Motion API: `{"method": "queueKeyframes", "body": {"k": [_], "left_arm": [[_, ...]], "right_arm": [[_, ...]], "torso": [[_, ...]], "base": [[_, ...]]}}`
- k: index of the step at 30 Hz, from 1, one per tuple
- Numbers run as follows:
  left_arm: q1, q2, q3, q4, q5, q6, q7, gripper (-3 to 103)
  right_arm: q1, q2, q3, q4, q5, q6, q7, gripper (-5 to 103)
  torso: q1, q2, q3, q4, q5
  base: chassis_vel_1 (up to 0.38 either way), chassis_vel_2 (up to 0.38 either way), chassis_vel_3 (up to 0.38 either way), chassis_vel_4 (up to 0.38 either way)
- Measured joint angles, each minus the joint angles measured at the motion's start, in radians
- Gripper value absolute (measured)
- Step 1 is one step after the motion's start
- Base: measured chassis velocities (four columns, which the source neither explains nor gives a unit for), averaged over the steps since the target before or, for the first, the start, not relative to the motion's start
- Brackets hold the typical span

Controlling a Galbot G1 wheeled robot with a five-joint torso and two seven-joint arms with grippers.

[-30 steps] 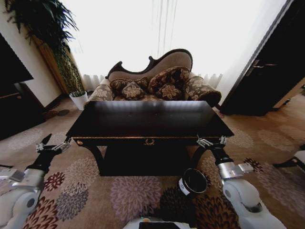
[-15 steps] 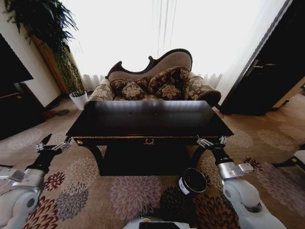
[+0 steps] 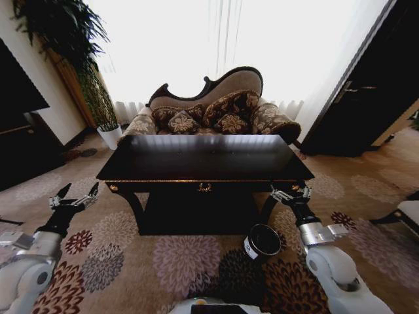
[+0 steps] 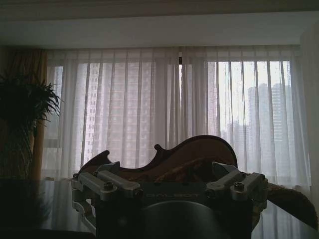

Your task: Move to the front of the table and place the trash on the table into the trash bin.

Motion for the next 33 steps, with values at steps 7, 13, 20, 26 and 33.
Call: {"method": "queueKeyframes", "body": {"k": [7, 13, 20, 26, 33], "left_arm": [[0.000, 0.000, 0.000, 0.000, 0.000, 0.000, 0.000, 100], [0.000, 0.000, 0.000, 0.000, 0.000, 0.000, 0.000, 100], [0.000, 0.000, 0.000, 0.000, 0.000, 0.000, 0.000, 100], [0.000, 0.000, 0.000, 0.000, 0.000, 0.000, 0.000, 100], [0.000, 0.000, 0.000, 0.000, 0.000, 0.000, 0.000, 100]], "right_arm": [[0.000, 0.000, 0.000, 0.000, 0.000, 0.000, 0.000, 100], [0.000, 0.000, 0.000, 0.000, 0.000, 0.001, 0.000, 100], [0.000, 0.000, 0.000, 0.000, 0.000, 0.001, 0.000, 100], [0.000, 0.000, 0.000, 0.000, 0.000, 0.001, 0.000, 100], [0.000, 0.000, 0.000, 0.000, 0.000, 0.001, 0.000, 100]], "torso": [[0.000, 0.000, 0.000, 0.0000, 0.0000], [0.000, 0.000, 0.000, 0.0000, 0.0000], [0.000, 0.000, 0.000, 0.0000, 0.0000], [0.000, 0.000, 0.000, 0.0000, 0.0000], [0.000, 0.000, 0.000, 0.0000, 0.0001]], "base": [[0.084, -0.089, -0.095, 0.096], [0.071, -0.084, -0.071, 0.077], [0.105, -0.116, -0.113, 0.106], [0.140, -0.143, -0.145, 0.131], [0.127, -0.131, -0.126, 0.120]]}}
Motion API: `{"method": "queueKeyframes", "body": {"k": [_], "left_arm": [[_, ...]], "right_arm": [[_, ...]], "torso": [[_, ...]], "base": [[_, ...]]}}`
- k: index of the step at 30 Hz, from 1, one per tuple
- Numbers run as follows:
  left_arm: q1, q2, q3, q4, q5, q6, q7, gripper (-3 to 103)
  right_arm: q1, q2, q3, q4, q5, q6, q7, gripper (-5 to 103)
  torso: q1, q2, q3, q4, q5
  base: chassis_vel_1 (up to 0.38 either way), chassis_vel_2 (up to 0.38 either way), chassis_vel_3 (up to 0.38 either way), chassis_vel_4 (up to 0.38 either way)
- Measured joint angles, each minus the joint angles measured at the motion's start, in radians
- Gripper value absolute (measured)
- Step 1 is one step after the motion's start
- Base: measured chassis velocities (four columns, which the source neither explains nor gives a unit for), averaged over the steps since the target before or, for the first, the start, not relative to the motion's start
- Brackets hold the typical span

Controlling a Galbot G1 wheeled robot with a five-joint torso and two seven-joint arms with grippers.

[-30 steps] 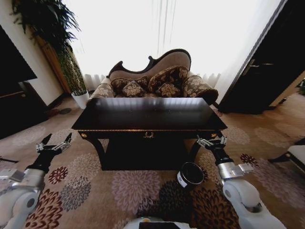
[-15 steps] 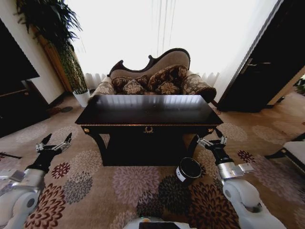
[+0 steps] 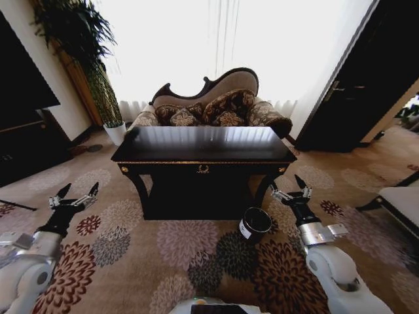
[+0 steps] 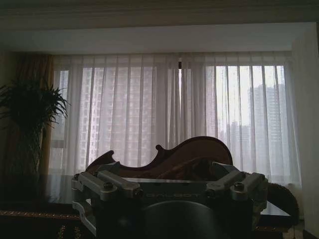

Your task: Move to the front of the table and place the trash on the table into the trash bin.

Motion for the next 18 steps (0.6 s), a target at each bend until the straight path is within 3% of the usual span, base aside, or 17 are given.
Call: {"method": "queueKeyframes", "body": {"k": [18], "left_arm": [[0.000, 0.000, 0.000, 0.000, 0.000, 0.000, 0.000, 100]], "right_arm": [[0.000, 0.000, 0.000, 0.000, 0.000, 0.000, 0.000, 100]], "torso": [[0.000, 0.000, 0.000, 0.0000, 0.0000]], "base": [[0.140, -0.138, -0.146, 0.136]]}}
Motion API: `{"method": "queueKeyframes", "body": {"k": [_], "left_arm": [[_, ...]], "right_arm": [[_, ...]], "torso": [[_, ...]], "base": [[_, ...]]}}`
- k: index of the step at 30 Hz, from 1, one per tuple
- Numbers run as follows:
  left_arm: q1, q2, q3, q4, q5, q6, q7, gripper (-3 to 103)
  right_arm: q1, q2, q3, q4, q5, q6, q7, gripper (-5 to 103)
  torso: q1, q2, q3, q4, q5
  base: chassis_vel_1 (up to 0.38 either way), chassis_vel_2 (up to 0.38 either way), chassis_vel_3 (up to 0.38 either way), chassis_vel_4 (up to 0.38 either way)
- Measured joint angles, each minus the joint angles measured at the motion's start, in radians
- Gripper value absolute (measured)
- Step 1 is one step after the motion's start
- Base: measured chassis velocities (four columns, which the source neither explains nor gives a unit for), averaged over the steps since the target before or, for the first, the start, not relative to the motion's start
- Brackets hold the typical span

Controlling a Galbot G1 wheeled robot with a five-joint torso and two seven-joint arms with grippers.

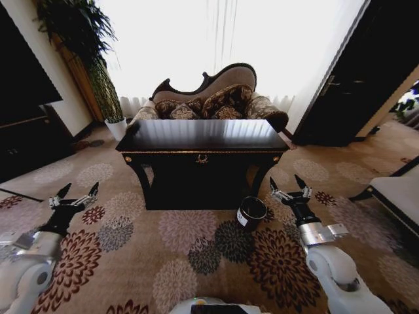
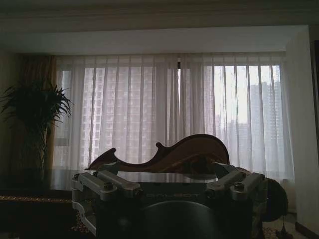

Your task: Move to the front of the table and place the trash on the table into the trash bin.

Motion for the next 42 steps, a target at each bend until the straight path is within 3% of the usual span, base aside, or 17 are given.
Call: {"method": "queueKeyframes", "body": {"k": [42], "left_arm": [[0.000, 0.000, 0.000, 0.000, 0.000, 0.000, 0.000, 100]], "right_arm": [[0.000, 0.000, 0.000, 0.000, 0.000, 0.000, 0.000, 100]], "torso": [[0.001, 0.000, 0.000, 0.0000, -0.0001]], "base": [[0.121, -0.120, -0.119, 0.122]]}}
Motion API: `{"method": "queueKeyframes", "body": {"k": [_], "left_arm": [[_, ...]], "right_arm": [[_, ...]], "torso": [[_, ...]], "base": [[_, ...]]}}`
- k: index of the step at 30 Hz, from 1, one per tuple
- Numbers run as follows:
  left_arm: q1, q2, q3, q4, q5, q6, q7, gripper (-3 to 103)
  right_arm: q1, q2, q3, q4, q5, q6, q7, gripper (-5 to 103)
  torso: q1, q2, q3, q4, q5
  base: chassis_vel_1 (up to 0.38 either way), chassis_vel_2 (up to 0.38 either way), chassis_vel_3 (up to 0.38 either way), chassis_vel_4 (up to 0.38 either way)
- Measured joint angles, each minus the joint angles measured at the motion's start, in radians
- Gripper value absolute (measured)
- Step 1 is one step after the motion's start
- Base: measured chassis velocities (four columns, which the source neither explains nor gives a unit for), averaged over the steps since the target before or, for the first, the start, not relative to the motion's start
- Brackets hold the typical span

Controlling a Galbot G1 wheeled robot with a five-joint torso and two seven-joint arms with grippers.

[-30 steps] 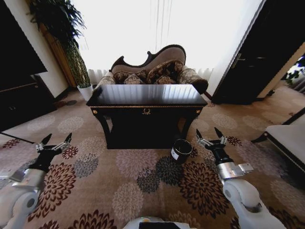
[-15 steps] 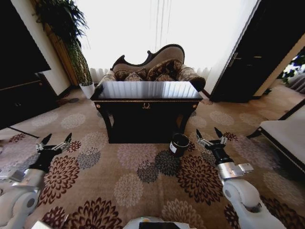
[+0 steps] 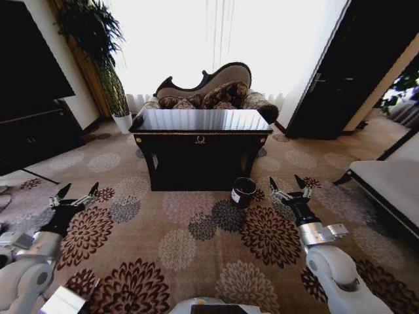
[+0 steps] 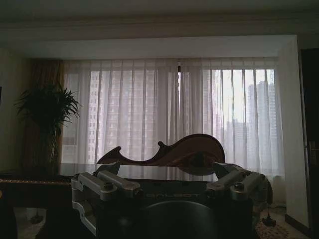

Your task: Move to the front of the table and place the trash on the table into the trash bin.

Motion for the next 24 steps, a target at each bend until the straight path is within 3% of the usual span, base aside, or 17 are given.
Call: {"method": "queueKeyframes", "body": {"k": [24], "left_arm": [[0.000, 0.000, 0.000, 0.000, 0.000, 0.000, 0.000, 100]], "right_arm": [[0.000, 0.000, 0.000, 0.000, 0.000, 0.000, 0.000, 100]], "torso": [[-0.001, 0.000, 0.000, -0.0001, 0.0000]], "base": [[0.000, 0.000, 0.000, 0.000]]}}
